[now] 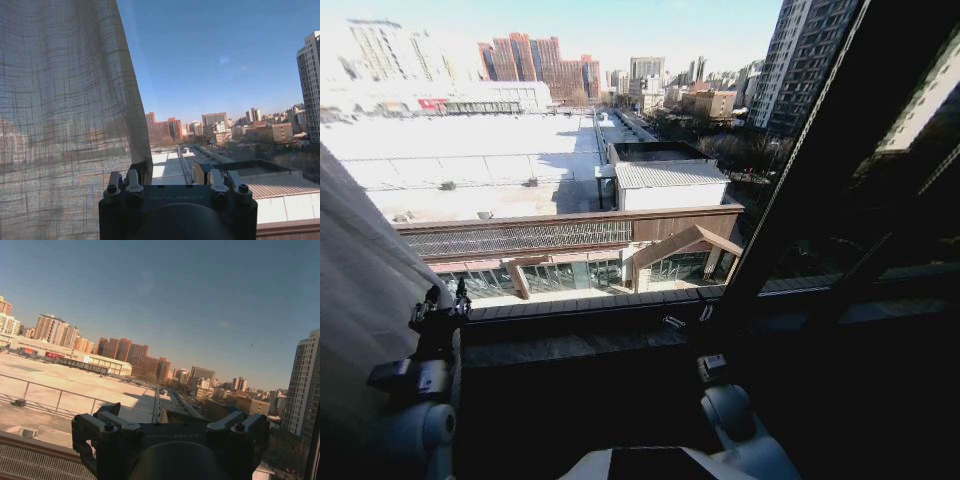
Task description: Open the curtains by pulling them apart, changing their state from closed to fully open.
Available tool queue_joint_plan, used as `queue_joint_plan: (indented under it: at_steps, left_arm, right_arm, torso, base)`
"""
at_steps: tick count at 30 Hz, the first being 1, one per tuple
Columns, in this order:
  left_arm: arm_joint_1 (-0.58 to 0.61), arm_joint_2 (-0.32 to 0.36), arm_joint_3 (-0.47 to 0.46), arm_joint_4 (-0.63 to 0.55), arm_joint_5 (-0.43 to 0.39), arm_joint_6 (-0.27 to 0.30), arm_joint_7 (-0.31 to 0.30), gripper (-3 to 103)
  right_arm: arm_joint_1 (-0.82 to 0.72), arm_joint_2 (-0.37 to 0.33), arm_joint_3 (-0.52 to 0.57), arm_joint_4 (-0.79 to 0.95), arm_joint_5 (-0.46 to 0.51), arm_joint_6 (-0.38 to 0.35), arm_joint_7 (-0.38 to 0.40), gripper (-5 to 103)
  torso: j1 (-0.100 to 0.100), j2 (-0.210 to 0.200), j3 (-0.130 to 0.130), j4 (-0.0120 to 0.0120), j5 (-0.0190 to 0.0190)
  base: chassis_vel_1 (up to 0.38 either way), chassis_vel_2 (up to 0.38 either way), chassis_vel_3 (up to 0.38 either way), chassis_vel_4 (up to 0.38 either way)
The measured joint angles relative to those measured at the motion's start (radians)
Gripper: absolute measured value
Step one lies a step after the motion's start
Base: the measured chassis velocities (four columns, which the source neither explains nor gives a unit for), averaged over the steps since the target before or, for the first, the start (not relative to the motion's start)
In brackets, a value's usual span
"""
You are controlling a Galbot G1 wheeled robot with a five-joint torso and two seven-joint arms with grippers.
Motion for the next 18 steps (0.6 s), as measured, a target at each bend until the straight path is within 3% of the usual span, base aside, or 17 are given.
queue_joint_plan:
  at_steps: [7, 10, 18]
  left_arm:
    - [0.0, 0.021, 0.0, 0.009, 0.009, -0.01, 0.01, 77]
    - [0.001, 0.029, -0.017, 0.015, 0.009, -0.027, 0.008, 93]
    - [0.018, 0.014, -0.021, 0.026, 0.02, -0.071, 0.011, 100]
  right_arm:
    - [0.006, 0.003, 0.013, 0.004, 0.003, -0.002, 0.0, 100]
    - [0.013, 0.007, 0.008, -0.003, 0.002, -0.003, -0.001, 100]
    - [0.015, 0.01, -0.003, -0.008, -0.001, -0.004, -0.002, 100]
  torso:
    - [0.0, 0.0, 0.0, 0.0, -0.0002]
    - [0.0, 0.0, 0.0, 0.0, -0.0002]
    - [0.0, 0.0, 0.0, 0.0001, -0.0002]
  base:
    - [0.0, 0.0, 0.0, 0.0]
    - [0.0, 0.0, 0.0, 0.0]
    - [0.0, 0.0, 0.0, 0.0]
